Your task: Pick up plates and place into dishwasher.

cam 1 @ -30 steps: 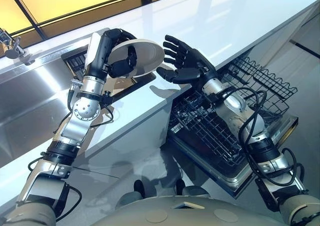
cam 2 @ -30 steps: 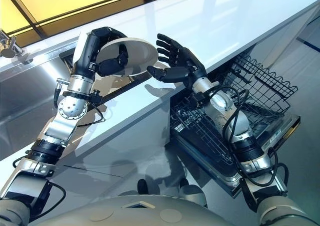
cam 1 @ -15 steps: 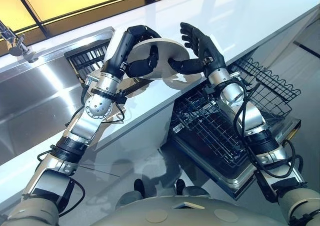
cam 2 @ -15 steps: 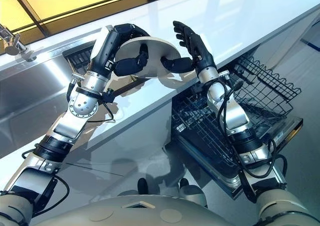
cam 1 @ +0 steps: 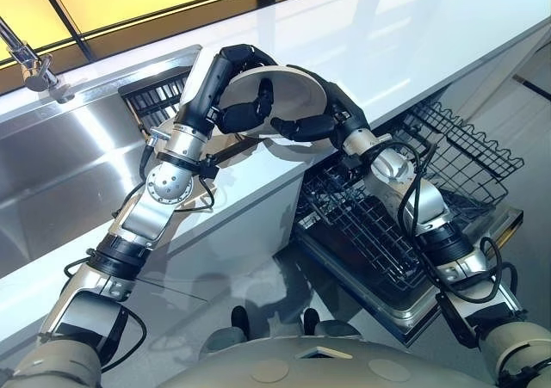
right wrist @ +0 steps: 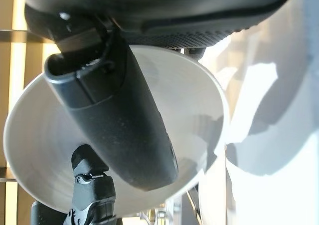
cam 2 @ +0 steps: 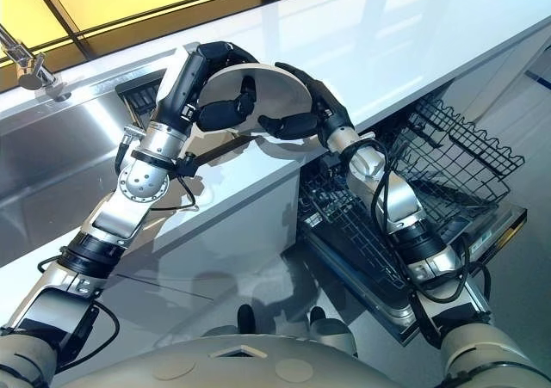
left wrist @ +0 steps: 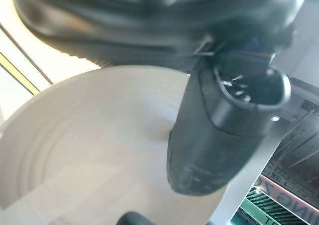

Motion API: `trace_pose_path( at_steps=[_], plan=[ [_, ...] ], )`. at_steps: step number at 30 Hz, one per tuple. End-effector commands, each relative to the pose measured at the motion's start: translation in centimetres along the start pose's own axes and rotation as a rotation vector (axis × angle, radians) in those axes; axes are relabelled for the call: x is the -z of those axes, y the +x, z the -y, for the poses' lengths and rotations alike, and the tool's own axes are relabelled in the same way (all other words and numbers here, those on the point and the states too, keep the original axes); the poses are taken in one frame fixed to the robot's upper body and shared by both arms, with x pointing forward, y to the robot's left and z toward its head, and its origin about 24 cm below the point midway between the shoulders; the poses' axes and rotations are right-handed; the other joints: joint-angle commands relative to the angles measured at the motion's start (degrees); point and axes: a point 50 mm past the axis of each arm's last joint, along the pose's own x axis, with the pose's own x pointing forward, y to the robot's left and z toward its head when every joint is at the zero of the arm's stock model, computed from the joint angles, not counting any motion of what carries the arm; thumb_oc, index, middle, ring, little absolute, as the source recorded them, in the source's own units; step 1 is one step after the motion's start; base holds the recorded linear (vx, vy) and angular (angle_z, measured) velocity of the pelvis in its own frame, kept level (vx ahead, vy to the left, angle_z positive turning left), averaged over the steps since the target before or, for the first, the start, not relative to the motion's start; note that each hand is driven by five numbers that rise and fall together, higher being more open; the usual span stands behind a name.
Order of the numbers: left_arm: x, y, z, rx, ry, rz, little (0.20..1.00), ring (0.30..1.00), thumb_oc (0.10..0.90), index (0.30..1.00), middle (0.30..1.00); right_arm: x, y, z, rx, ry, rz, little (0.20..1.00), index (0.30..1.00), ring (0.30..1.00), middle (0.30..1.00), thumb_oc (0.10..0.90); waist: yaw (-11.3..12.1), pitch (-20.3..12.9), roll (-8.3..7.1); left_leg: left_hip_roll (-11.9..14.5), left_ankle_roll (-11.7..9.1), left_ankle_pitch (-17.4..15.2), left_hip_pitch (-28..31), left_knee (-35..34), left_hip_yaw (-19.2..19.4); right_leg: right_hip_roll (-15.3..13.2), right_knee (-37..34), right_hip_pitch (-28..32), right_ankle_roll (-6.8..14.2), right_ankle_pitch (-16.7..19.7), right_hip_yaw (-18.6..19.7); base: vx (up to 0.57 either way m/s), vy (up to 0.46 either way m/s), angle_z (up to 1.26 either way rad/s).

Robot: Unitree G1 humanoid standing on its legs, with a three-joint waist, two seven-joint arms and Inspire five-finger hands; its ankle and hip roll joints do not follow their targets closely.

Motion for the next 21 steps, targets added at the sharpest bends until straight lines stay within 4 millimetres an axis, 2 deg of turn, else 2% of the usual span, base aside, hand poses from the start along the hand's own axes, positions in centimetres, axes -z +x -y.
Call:
trace_pose_path(
  at_steps=[1,2,3,4,10,16,18,21],
  plan=[
    [-3.7,3.2,-1.6,-0.068,-0.040,0.219,0.200,0.300,0.100,0.300,0.300,-5.8,1.5,-1.4,-0.179,0.081,0.236,0.900,0.900,0.900,0.900,0.800,1.02,-6.29,-0.32,-2.94,1.38,-6.44,1.69,0.13,1.00,4.45,2.58,-3.18,1.33,-1.17,-1.86,0.00,0.000,0.00],
    [-3.6,3.2,-1.5,-0.063,-0.044,0.214,0.200,0.300,0.100,0.300,0.300,-6.3,1.6,-1.7,-0.193,0.129,0.271,0.793,0.808,0.808,0.808,0.693,1.11,-6.31,-0.40,-2.94,1.34,-6.41,1.72,0.13,1.04,4.45,2.45,-3.14,1.31,-1.04,-2.01,0.00,0.000,0.00],
    [-3.5,3.2,-1.4,-0.057,-0.049,0.209,0.200,0.300,0.100,0.300,0.300,-6.7,1.6,-1.8,-0.197,0.161,0.305,0.464,0.526,0.526,0.526,0.364,1.23,-6.25,-0.42,-2.93,1.32,-6.43,1.75,0.13,1.11,4.46,2.34,-3.09,1.34,-0.99,-2.14,0.00,0.000,0.00],
    [-3.4,3.2,-1.2,-0.052,-0.051,0.205,0.200,0.300,0.100,0.300,0.300,-7.1,1.6,-2.0,-0.197,0.181,0.340,0.200,0.300,0.300,0.300,0.100,1.28,-6.23,-0.40,-2.90,1.29,-6.47,1.79,0.13,1.20,4.42,2.19,-3.07,1.38,-0.86,-2.27,0.00,0.000,0.00],
    [-2.3,2.6,0.0,-0.027,-0.050,0.142,0.200,0.300,0.100,0.300,0.300,-8.4,0.9,-3.0,-0.171,0.240,0.498,0.200,0.300,0.300,0.300,0.100,1.36,-6.15,0.07,-2.98,1.45,-6.78,1.80,0.13,1.50,4.31,1.12,-3.00,1.62,-0.27,-2.14,0.00,-0.002,-0.02],
    [-1.2,2.2,-0.1,-0.030,-0.072,0.070,0.200,0.300,0.100,0.300,0.300,-8.4,0.7,-3.0,-0.183,0.290,0.499,0.200,0.300,0.300,0.300,0.100,1.52,-6.09,0.14,-2.83,1.46,-6.68,1.77,0.13,1.87,4.23,1.08,-2.91,1.60,-0.36,-2.42,0.00,0.000,0.00],
    [-0.4,2.0,-0.1,-0.029,-0.134,0.012,0.200,0.300,0.100,0.300,0.300,-8.2,0.7,-2.8,-0.175,0.318,0.507,0.200,0.300,0.300,0.300,0.100,1.68,-6.07,0.12,-2.75,1.40,-6.65,1.83,0.13,1.93,4.17,0.98,-2.74,1.62,-0.39,-2.74,0.00,0.000,0.00],
    [1.0,1.5,0.6,-0.010,-0.243,-0.095,0.378,0.453,0.278,0.453,0.453,-8.4,0.6,-2.5,-0.149,0.329,0.522,0.200,0.300,0.300,0.300,0.100,1.86,-6.06,0.16,-2.74,1.36,-6.53,1.84,0.13,1.73,4.21,0.93,-2.58,1.51,-0.45,-2.93,0.00,0.000,0.00]
  ],
)
